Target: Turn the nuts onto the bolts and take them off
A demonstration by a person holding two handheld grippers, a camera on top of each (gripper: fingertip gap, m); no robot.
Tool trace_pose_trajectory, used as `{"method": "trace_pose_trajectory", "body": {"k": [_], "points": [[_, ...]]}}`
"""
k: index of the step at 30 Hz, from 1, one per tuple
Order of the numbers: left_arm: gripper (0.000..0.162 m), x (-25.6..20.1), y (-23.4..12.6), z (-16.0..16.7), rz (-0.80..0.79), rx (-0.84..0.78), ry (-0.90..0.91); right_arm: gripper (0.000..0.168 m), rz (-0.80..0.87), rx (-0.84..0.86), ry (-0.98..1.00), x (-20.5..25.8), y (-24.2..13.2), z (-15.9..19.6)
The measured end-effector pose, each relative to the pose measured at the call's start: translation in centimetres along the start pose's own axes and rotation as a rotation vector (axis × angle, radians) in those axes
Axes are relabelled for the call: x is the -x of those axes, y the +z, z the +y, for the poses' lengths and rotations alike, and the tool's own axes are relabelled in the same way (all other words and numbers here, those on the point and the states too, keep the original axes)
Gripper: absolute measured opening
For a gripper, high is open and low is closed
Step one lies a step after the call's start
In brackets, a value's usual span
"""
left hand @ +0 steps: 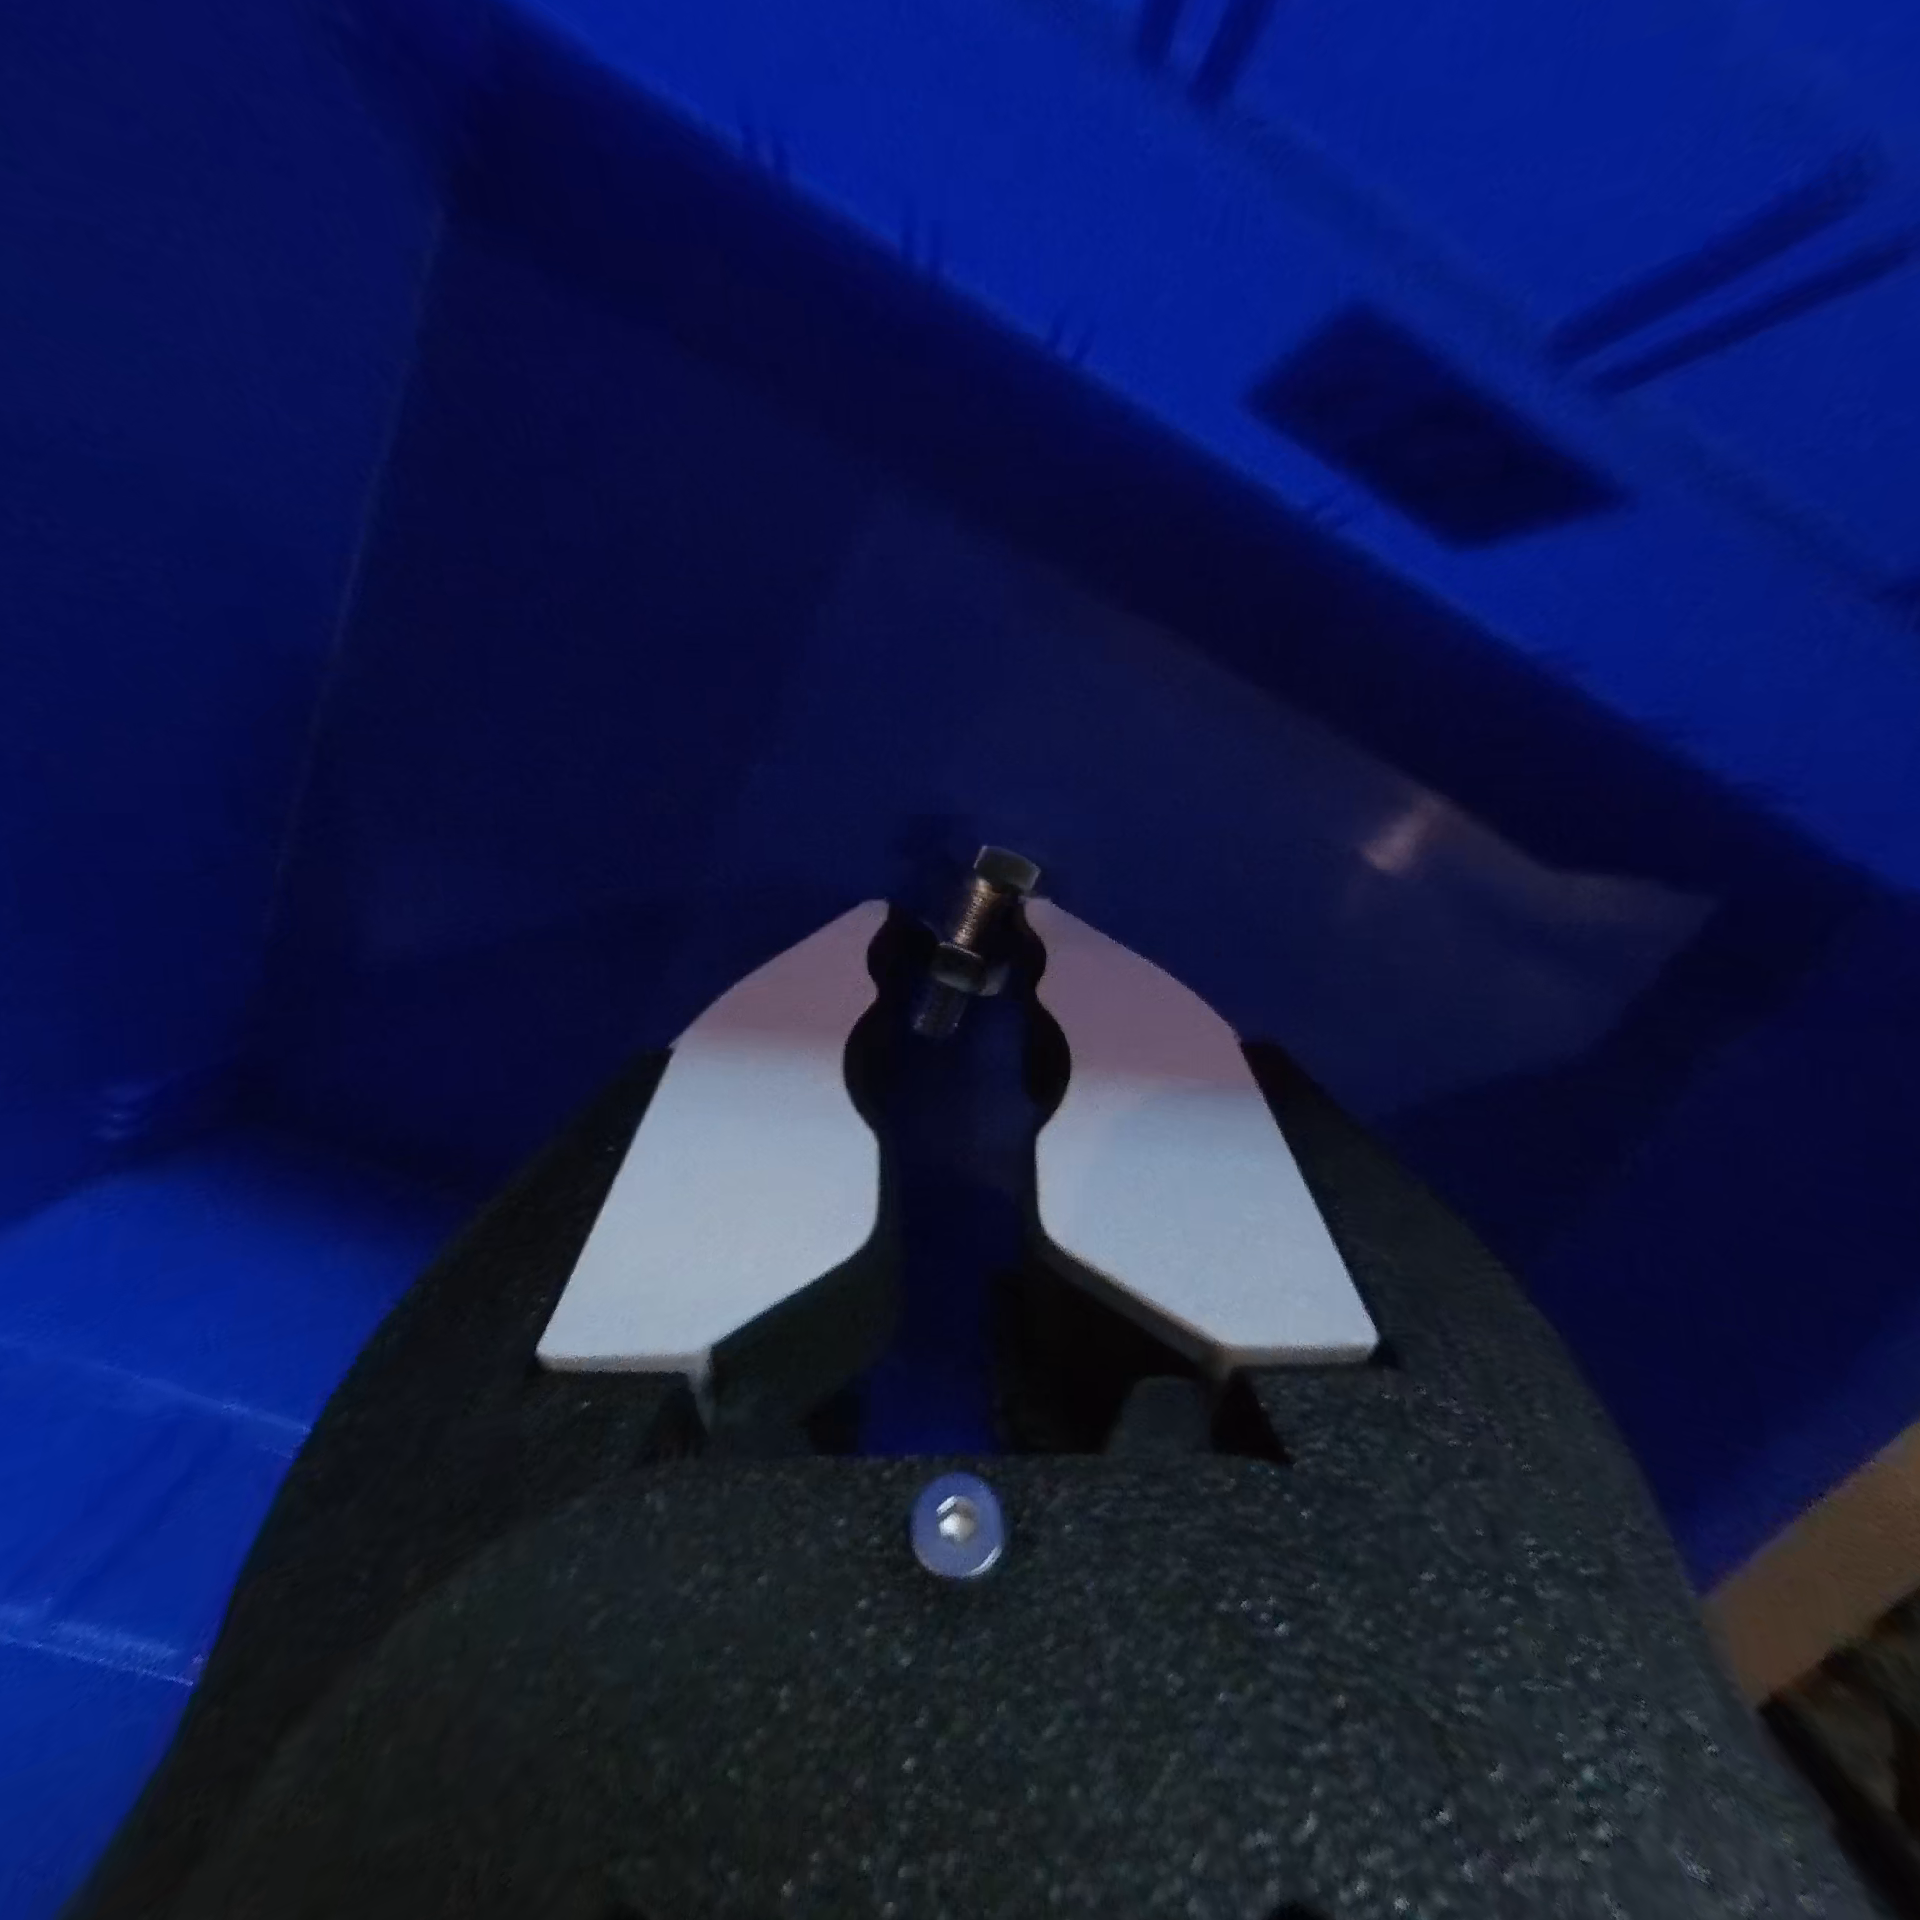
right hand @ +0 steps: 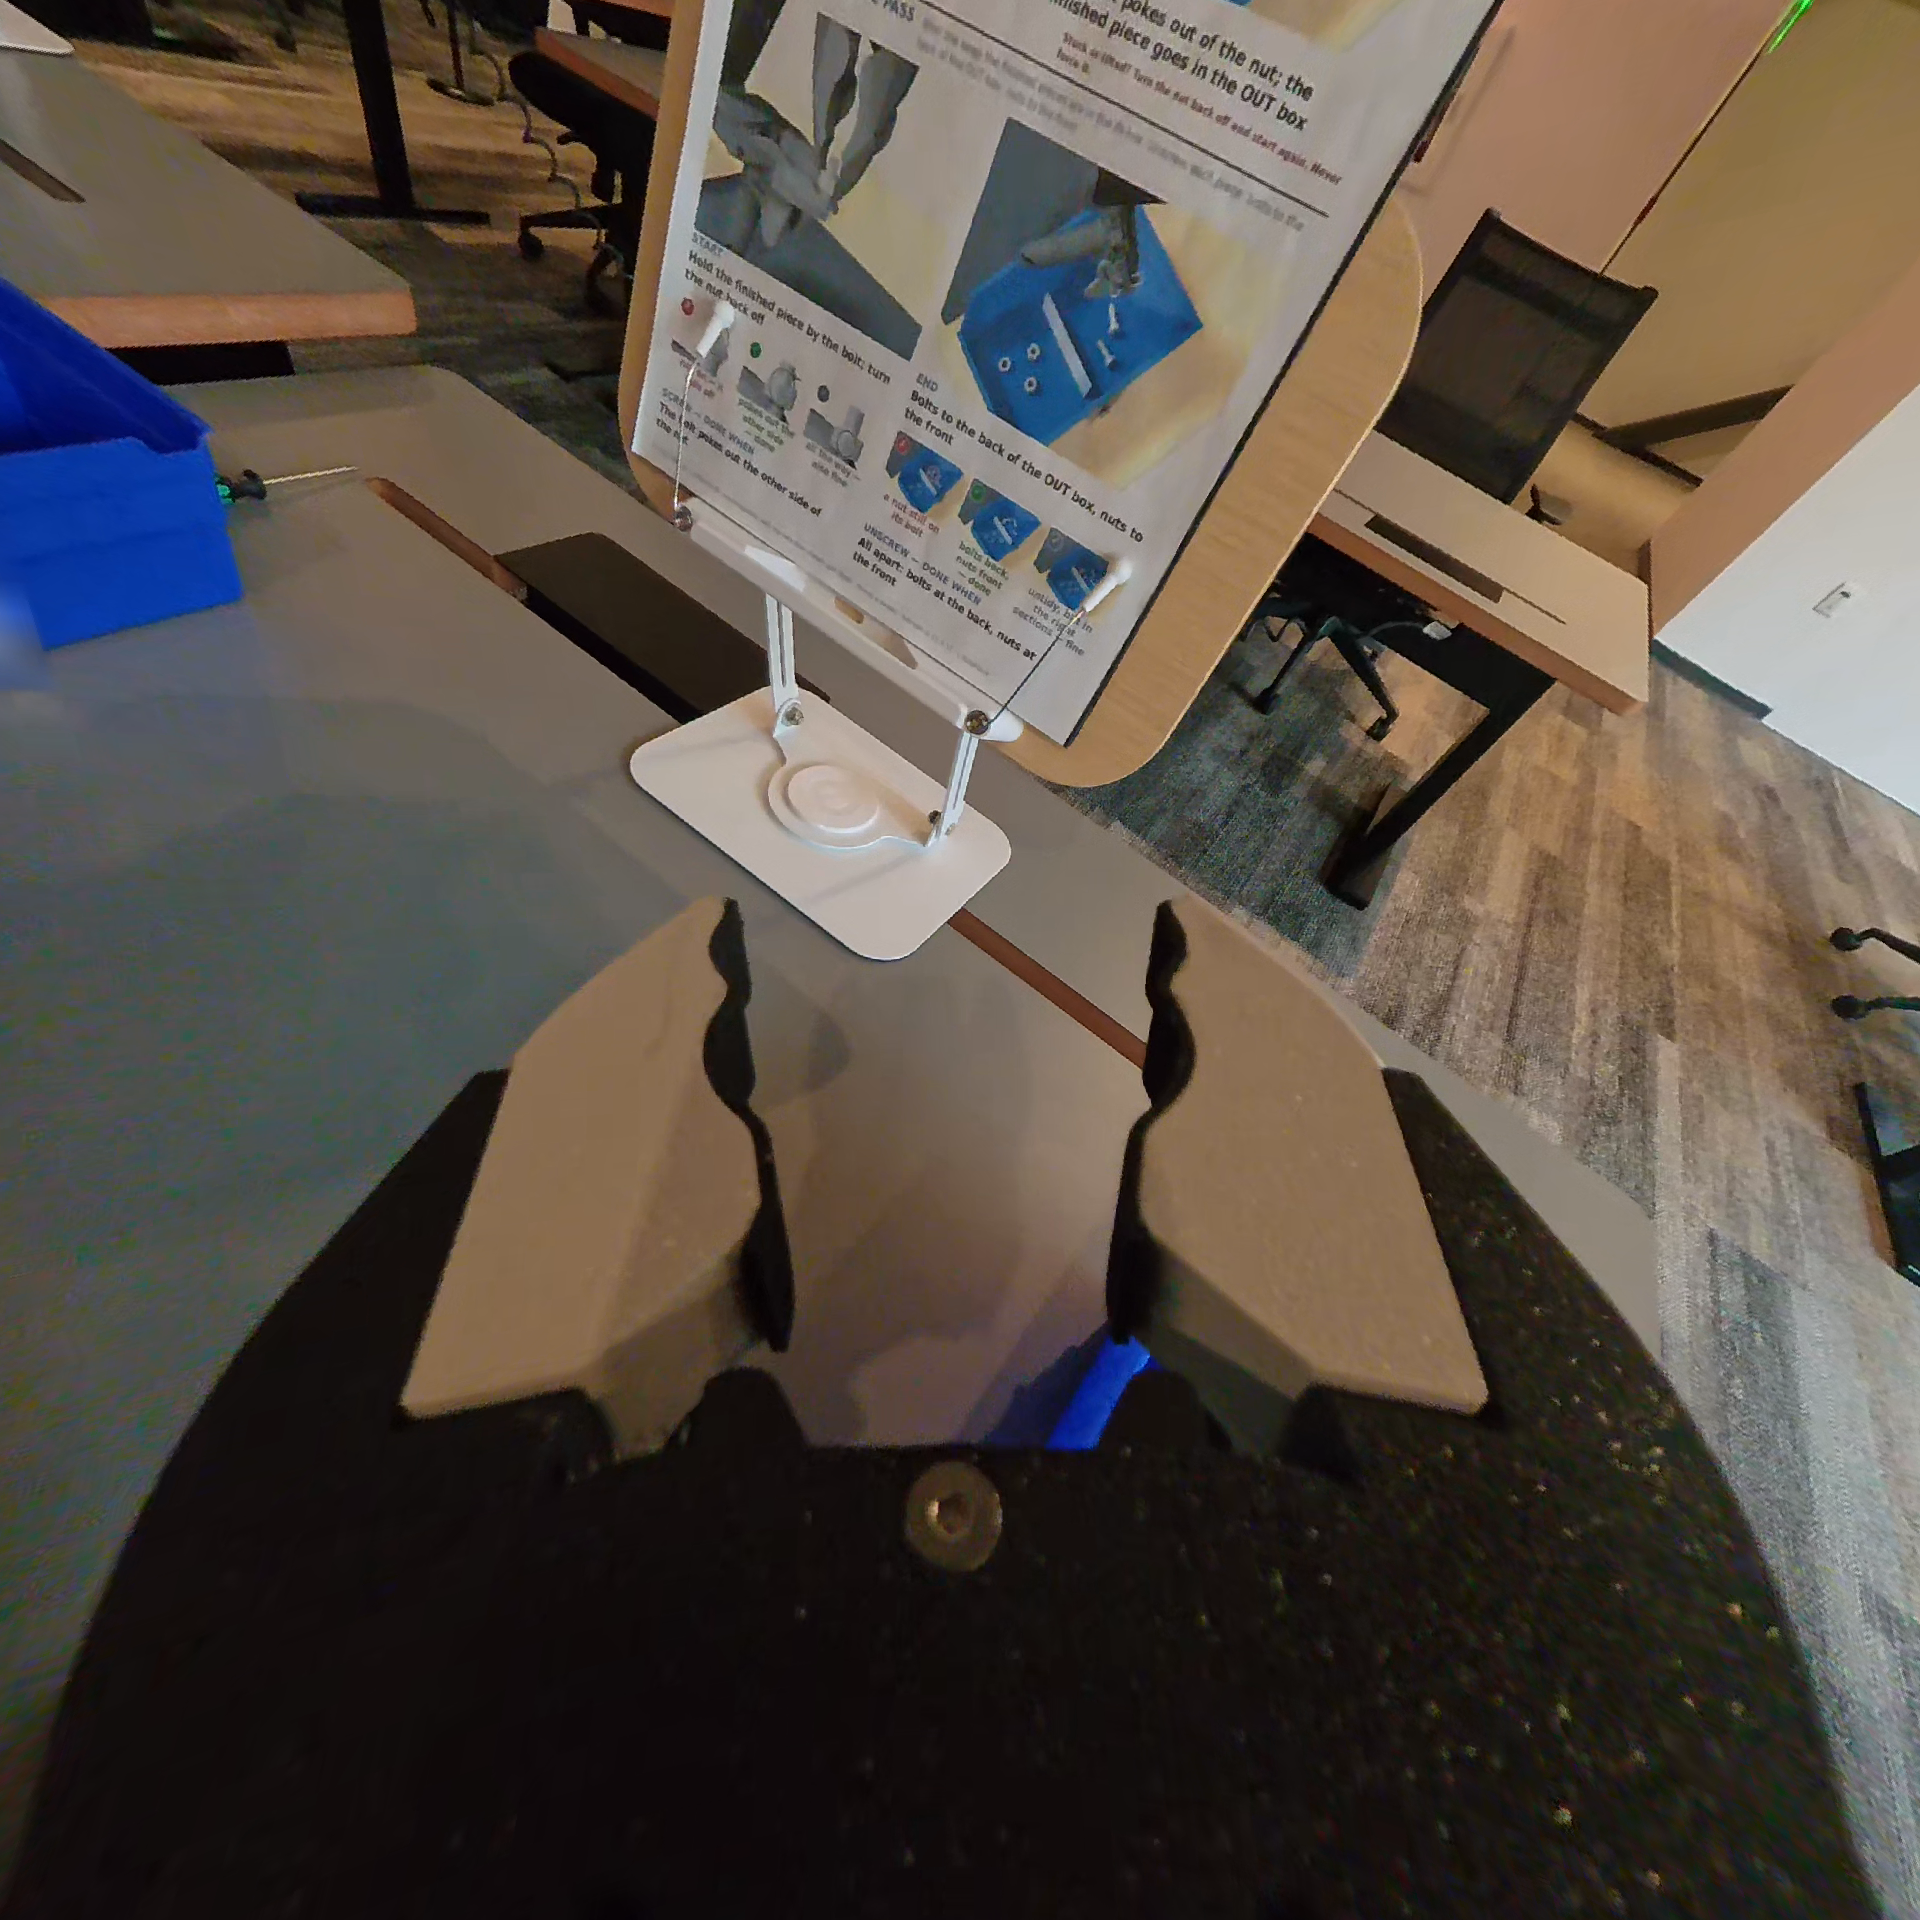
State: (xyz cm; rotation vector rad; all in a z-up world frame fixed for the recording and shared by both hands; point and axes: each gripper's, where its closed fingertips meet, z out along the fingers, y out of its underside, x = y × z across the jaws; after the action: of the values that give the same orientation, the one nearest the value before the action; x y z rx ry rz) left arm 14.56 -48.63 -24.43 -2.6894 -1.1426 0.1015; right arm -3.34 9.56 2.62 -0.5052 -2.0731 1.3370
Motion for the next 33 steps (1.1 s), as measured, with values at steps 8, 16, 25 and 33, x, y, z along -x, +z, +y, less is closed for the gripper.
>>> {"method": "trace_pose_trajectory", "body": {"k": [8, 16, 25, 33], "points": [[0.019, 0.3, -3.5, -1.0, -0.091, -0.015, 0.029, 0.073, -0.063, 0.000, -0.013, 1.3, 0.9, -0.2], [0.019, -0.8, -11.9, -6.8, -0.293, -0.127, 0.207, 0.071, -0.254, -0.043, -0.010, 5.1, 2.9, -1.3], [0.019, -7.2, -17.7, -18.7, -0.471, -0.239, 0.533, 0.065, -0.559, -0.121, 0.089, 12.1, 6.0, -3.6], [0.018, -14.9, -17.4, -30.1, -0.603, -0.486, 0.709, 0.064, -0.649, -0.100, 0.107, 14.8, 6.5, -4.0]]}}
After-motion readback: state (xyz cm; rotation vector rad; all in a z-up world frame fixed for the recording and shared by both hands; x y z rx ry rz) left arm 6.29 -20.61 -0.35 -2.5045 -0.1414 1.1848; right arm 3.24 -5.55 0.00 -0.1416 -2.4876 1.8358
